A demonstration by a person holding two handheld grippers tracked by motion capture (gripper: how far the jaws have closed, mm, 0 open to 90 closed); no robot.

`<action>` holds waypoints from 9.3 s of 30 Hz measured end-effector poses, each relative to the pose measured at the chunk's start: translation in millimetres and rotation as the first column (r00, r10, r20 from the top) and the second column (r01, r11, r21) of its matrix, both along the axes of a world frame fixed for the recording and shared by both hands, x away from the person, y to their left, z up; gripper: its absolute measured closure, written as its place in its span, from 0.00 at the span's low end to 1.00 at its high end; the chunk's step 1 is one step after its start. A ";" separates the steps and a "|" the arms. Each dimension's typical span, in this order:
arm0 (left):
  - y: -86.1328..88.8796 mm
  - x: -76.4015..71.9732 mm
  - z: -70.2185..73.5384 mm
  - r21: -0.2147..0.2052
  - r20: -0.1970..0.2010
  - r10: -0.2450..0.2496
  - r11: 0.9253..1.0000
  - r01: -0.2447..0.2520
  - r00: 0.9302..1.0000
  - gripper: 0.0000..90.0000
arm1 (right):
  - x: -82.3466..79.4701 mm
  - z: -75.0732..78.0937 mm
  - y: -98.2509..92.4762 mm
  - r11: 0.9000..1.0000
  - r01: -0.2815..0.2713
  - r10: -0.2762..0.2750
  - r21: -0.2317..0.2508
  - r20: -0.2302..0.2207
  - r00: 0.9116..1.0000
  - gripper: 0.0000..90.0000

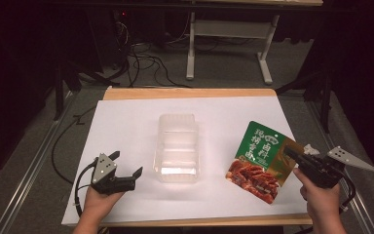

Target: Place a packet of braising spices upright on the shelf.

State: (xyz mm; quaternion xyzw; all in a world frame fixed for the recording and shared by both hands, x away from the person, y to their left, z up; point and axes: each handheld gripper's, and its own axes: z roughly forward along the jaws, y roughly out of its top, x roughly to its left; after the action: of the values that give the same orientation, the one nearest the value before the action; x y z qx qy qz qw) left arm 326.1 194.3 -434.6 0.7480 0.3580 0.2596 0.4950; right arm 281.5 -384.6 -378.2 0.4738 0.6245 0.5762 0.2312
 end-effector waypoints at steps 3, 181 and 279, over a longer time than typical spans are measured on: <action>0.5 -0.2 0.1 0.000 0.001 0.001 1.000 -0.001 1.000 0.06 | -4.1 7.2 3.3 1.000 -0.002 0.003 -0.022 0.040 0.999 1.00; 21.4 -12.2 -0.1 -0.056 0.007 0.038 0.998 -0.038 0.999 0.05 | 146.3 46.7 228.2 0.920 -0.374 0.391 -0.117 0.249 0.886 1.00; 17.3 -10.9 -2.9 -0.030 -0.007 0.021 0.999 -0.021 1.000 0.05 | 119.8 33.0 165.1 0.937 -0.274 0.293 -0.217 0.060 0.954 0.17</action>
State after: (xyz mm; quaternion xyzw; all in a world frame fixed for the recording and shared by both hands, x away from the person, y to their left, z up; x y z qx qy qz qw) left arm 315.2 211.6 -437.5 0.7374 0.3714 0.2570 0.5023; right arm 401.3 -219.5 -345.2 0.3252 0.7315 0.5567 0.2218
